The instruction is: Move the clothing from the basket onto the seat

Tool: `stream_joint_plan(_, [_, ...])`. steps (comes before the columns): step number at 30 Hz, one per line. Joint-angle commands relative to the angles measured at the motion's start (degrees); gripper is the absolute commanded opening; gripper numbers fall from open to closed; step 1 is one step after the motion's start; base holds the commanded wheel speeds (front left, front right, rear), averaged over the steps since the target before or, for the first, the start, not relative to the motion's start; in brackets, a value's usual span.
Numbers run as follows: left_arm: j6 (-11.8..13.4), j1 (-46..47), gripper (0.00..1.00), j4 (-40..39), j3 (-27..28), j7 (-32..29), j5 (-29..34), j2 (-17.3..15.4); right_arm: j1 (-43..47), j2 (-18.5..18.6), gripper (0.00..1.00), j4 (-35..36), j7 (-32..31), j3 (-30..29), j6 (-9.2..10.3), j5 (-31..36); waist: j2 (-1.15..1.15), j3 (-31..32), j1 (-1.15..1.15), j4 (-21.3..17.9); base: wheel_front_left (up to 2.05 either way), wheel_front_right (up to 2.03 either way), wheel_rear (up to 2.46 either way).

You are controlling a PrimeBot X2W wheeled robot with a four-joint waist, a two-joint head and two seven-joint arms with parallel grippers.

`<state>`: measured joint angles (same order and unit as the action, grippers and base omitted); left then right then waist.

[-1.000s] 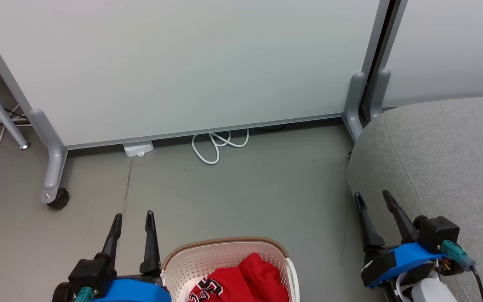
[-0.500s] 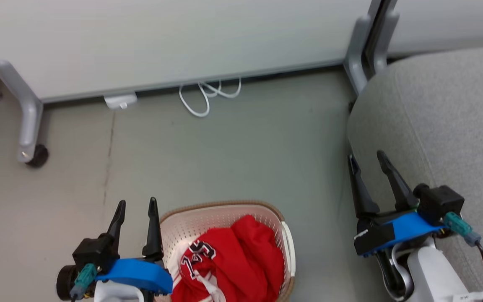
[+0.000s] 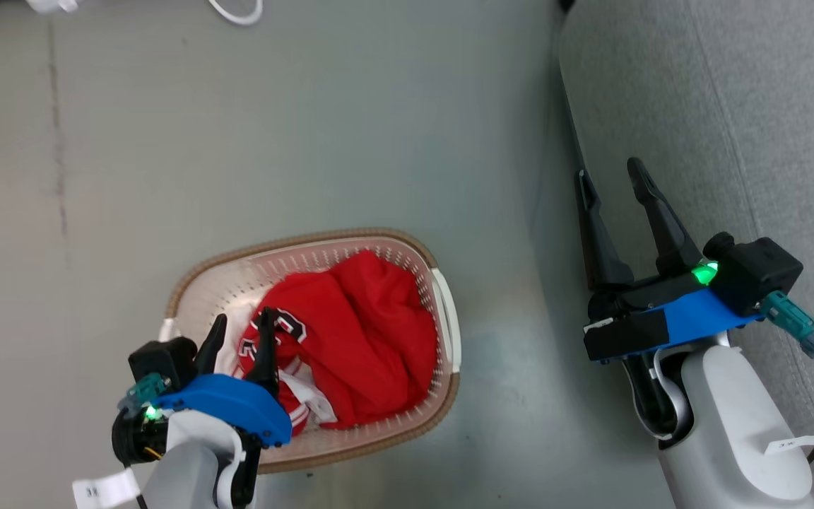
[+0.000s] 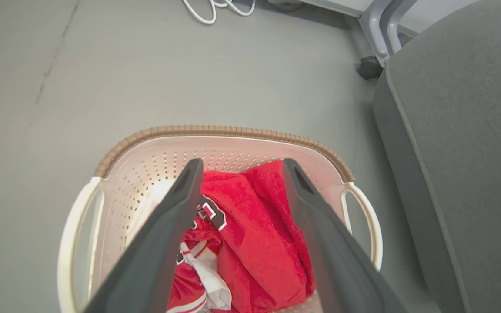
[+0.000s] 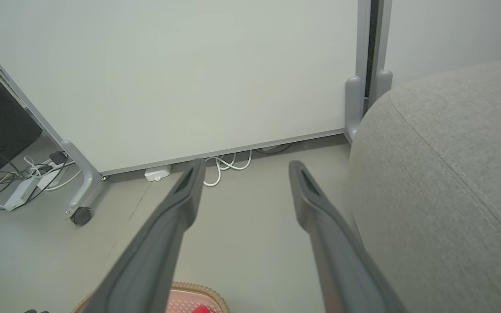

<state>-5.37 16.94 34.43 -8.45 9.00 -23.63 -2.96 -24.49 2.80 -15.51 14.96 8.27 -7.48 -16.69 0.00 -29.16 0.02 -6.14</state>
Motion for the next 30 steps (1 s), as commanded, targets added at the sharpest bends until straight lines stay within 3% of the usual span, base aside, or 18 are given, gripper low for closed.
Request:
stream_joint_plan(1, [-0.03,1.61,1.0,0.58,0.06,-0.27,-0.53,-0.11,-1.07,0.16,1.0,0.42,0.31,0.1,-0.03,-0.02,0.0,-4.76,-0.02,-2.95,0.0,0.0,0.0])
stream_joint_plan(13, [2.7,11.65,1.0,13.78,0.71,-4.86,-5.87,-0.01,-3.46,0.16,1.0,4.03,0.33,1.97,-0.03,-2.63,0.0,-14.36,-0.02,-5.96,0.0,0.0,0.0])
stream_joint_plan(25, [4.21,16.92,1.0,19.47,3.47,-3.74,-8.62,-1.47,-4.42,0.16,1.0,6.5,0.34,2.95,-0.03,-4.94,0.0,-19.73,-0.02,-9.71,0.0,0.0,0.0])
stream_joint_plan(30, [6.63,18.91,1.0,21.36,4.38,-3.18,-8.93,-2.19,-4.53,0.16,1.0,7.64,0.34,3.15,-0.03,-5.48,0.0,-21.66,-0.02,-10.85,0.0,0.0,0.0])
